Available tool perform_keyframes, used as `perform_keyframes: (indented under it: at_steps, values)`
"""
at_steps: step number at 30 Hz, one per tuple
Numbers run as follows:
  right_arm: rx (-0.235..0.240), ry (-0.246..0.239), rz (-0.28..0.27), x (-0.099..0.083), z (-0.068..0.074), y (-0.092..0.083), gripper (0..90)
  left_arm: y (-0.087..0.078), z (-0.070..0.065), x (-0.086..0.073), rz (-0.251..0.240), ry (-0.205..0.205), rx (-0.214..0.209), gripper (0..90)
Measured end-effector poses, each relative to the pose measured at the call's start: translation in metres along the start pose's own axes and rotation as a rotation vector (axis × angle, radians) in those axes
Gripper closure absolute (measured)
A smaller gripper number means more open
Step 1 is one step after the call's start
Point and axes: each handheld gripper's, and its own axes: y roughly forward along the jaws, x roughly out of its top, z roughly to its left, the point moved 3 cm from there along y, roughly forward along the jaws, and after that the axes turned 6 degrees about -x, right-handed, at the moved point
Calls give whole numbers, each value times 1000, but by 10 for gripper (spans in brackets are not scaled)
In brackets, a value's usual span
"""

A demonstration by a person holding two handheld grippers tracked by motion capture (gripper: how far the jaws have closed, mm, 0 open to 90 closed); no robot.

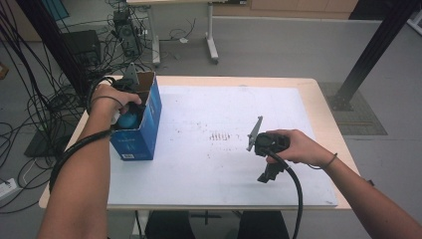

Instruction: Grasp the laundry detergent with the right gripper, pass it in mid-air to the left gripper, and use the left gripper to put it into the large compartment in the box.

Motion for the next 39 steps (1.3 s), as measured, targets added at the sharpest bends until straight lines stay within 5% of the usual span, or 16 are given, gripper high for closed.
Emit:
perform_keyframes:
  at_steps: [39]
  values:
    - [-2,-12,-6,2,2,0,68,0,1,-3,-6,-2,-9,381]
